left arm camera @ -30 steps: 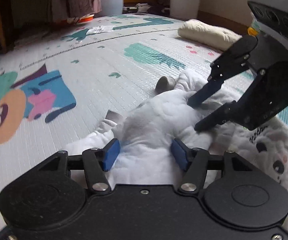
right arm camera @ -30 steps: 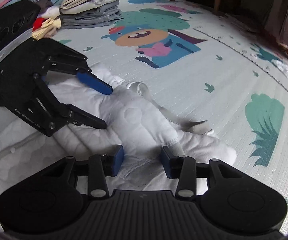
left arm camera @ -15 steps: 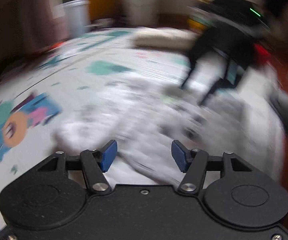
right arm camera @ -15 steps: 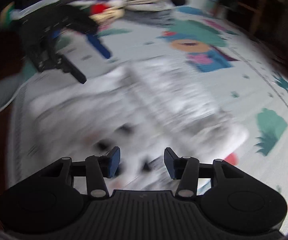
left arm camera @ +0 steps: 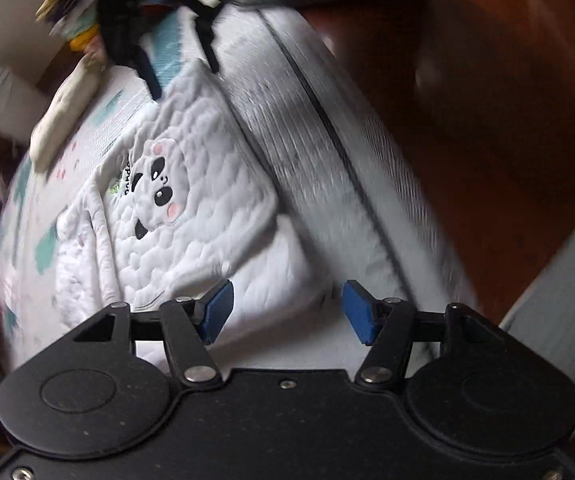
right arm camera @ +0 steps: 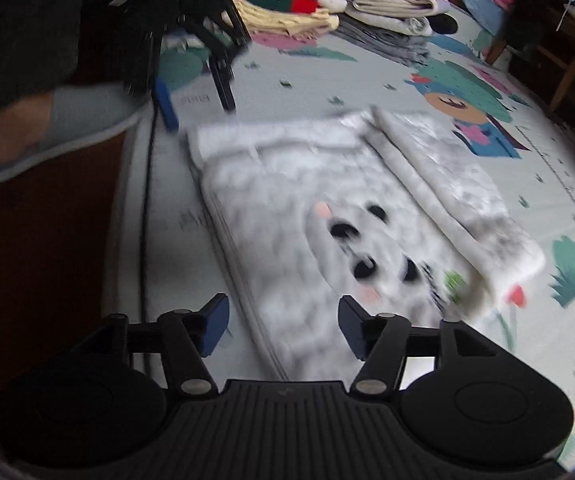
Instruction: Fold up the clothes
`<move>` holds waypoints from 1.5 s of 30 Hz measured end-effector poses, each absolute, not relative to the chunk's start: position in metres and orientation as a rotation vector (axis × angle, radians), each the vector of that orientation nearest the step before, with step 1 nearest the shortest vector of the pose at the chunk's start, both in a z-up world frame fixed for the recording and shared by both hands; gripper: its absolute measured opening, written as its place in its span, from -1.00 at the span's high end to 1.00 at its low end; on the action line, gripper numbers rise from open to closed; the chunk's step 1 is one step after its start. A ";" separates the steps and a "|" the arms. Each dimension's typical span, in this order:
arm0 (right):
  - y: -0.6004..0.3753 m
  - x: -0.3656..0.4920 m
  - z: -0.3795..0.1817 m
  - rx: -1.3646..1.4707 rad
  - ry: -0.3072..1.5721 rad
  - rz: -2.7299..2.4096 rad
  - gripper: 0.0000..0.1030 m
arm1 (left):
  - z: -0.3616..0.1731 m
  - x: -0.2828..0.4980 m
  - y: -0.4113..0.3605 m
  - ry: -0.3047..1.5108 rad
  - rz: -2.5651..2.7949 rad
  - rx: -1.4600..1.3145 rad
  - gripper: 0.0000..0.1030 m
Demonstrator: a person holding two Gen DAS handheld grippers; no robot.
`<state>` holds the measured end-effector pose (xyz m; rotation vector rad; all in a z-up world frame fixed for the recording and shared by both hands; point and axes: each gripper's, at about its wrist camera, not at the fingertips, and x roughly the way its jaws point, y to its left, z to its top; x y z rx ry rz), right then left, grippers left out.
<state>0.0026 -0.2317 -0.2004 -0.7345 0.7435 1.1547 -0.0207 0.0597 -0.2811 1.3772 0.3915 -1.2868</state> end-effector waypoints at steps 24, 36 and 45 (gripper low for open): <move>-0.267 -0.012 -0.229 -1.010 0.629 1.232 -0.22 | -0.290 0.014 0.025 0.072 -1.691 1.807 -0.16; -0.300 -0.002 -0.233 -1.329 0.498 1.340 -0.20 | -0.285 0.017 0.027 0.268 -1.649 1.617 0.32; -0.279 0.001 -0.240 -1.479 0.289 1.489 -0.19 | -0.293 -0.008 0.048 0.078 -1.590 1.716 -0.02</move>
